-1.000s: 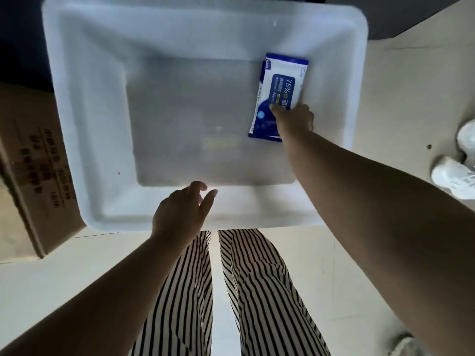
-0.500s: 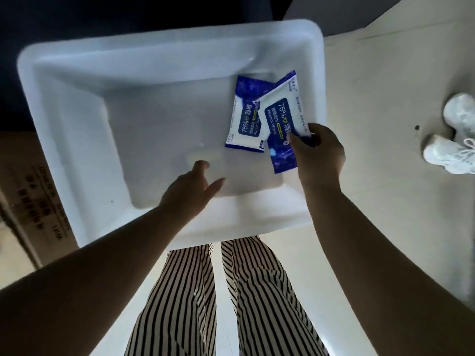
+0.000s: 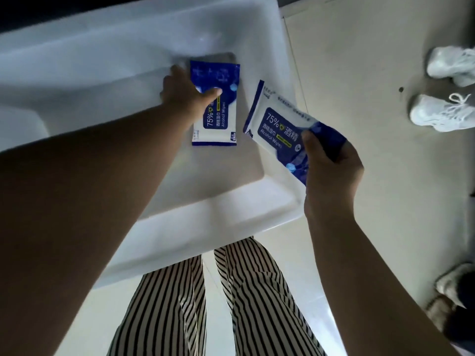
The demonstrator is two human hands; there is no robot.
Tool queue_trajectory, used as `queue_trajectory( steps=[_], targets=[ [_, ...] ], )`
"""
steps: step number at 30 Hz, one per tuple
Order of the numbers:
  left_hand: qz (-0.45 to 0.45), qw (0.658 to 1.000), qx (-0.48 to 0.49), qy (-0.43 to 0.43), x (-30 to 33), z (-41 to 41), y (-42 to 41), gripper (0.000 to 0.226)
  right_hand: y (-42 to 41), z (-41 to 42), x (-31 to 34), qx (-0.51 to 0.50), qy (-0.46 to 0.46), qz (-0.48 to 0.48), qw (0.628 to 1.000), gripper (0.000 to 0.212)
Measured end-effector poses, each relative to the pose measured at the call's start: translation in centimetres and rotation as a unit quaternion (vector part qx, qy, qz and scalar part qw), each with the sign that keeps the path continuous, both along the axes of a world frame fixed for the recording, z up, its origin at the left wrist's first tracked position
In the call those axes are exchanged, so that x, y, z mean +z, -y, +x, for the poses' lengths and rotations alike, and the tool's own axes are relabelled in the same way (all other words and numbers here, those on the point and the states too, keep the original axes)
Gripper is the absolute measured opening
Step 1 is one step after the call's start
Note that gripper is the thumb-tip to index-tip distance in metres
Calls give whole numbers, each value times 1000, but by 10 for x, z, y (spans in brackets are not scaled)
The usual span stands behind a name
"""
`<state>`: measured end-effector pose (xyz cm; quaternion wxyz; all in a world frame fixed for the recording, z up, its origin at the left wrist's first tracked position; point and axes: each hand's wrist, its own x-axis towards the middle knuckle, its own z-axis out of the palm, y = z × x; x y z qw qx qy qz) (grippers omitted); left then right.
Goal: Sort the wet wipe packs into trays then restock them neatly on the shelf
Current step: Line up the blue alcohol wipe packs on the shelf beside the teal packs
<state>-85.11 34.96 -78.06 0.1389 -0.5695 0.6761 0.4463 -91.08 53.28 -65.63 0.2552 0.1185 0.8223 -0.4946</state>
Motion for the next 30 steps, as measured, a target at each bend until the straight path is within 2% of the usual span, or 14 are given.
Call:
queue_trajectory(
  steps=[3,5,7,10,13,17,18,20,22,24,27,29,30],
  targets=[
    [60,989,65,122,5,12,-29,104,-2,2,-4,-24,10,-5,1000,19],
    [94,978,90,163,3,25,-52,101,-1,2,-5,-38,25,-25,999,14],
    [112,971,129,167,-3,32,-65,94,0,3,-7,-39,34,-28,998,9],
    [118,962,201,139,-11,31,-65,82,4,4,-8,-41,48,-28,998,6],
    [109,975,163,103,-16,29,-55,69,4,3,-7,-45,56,-28,997,6],
    [32,991,130,-3,13,41,-40,22,10,-1,4,-45,74,-50,995,6],
    [8,991,128,-27,26,47,-38,28,14,-3,8,-34,79,-55,995,7],
    [-38,987,134,-82,55,67,-34,16,25,-3,21,1,93,-68,993,10],
    [-30,984,132,-116,92,91,-28,17,36,-1,39,39,113,-91,989,11],
    [28,963,200,-180,130,114,-22,17,48,2,63,61,147,-139,977,7],
    [121,879,371,-273,193,138,-12,7,62,11,107,86,210,-211,951,8],
    [146,840,419,-314,235,150,-4,12,70,15,142,109,246,-239,933,11],
    [153,832,423,-323,254,157,-2,15,72,19,158,121,266,-249,923,12]
  ],
)
